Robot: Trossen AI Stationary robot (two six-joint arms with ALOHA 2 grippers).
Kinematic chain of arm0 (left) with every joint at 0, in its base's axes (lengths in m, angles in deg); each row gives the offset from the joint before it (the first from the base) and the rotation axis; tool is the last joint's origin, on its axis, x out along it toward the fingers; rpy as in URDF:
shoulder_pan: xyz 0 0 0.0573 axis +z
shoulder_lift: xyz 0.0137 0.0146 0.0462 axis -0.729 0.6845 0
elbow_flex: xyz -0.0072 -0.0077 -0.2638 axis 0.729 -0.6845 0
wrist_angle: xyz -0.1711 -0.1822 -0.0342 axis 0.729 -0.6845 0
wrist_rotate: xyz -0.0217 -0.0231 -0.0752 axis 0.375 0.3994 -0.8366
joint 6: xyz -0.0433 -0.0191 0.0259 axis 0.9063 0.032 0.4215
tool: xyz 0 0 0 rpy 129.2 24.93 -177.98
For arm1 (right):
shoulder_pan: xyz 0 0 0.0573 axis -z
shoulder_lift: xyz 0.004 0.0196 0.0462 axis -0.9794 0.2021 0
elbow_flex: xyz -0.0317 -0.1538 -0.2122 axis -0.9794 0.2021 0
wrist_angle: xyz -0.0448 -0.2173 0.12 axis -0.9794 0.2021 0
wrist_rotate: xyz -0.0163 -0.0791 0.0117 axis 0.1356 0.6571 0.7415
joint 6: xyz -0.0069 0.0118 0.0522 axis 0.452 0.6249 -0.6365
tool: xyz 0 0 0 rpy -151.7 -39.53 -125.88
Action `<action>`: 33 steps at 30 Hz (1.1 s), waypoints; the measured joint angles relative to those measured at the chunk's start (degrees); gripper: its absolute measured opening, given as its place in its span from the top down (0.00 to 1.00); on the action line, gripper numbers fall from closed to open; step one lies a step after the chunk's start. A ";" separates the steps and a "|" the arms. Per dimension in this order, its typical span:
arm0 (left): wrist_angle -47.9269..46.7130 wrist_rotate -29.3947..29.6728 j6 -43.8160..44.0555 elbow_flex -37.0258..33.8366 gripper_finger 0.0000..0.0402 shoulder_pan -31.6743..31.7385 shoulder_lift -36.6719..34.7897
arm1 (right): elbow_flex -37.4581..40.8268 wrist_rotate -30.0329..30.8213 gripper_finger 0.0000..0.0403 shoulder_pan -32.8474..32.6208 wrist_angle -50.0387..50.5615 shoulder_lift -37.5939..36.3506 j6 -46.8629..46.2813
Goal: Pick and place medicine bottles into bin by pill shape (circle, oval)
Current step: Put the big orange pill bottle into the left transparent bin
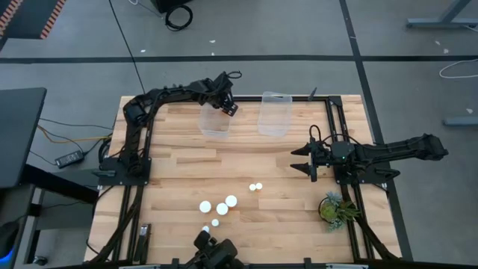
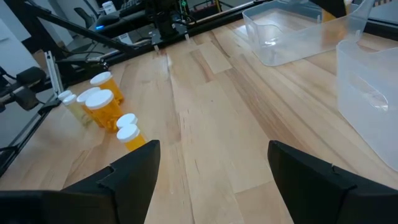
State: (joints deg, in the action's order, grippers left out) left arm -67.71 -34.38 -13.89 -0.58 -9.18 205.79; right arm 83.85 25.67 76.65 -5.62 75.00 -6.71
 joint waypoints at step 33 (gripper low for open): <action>-13.26 -0.57 -7.85 13.54 0.27 -0.03 0.20 | 0.01 0.00 0.24 0.01 0.00 0.00 -0.01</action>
State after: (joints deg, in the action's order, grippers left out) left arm -80.97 -34.96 -21.74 12.96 -9.21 206.00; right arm 83.86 25.67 76.66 -5.62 75.00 -6.72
